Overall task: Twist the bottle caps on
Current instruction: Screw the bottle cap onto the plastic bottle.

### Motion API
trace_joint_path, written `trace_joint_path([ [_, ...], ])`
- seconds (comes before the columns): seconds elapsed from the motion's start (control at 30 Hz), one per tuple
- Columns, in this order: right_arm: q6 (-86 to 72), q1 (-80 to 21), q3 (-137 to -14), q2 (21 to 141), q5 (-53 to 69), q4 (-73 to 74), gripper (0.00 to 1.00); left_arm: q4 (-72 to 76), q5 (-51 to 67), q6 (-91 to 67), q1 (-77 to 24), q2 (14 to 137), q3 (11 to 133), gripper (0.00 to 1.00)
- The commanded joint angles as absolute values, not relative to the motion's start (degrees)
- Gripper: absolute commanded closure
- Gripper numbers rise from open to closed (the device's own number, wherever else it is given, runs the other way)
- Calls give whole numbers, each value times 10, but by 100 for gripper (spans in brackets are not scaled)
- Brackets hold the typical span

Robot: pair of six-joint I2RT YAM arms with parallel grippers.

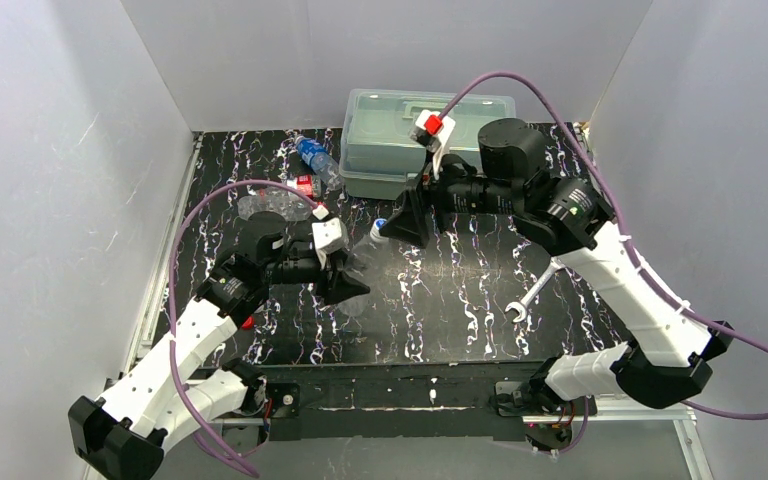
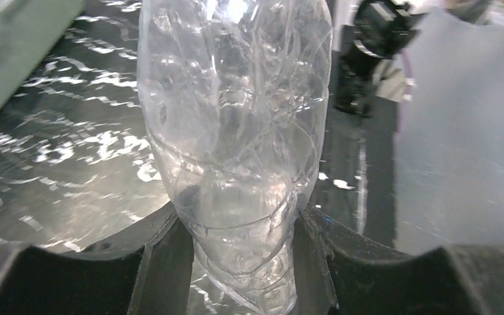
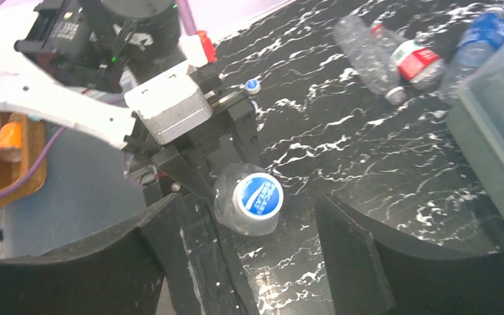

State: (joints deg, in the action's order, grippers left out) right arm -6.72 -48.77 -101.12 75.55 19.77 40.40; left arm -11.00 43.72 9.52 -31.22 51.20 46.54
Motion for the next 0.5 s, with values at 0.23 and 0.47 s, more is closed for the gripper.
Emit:
trace_joint_path([
  [0.23,-5,-488,-995,773,330,385,32,-129,596,79,-309,503,474,100],
  [0.47,-2,-488,-994,783,344,397,39,-133,590,82,-308,498,470,100],
])
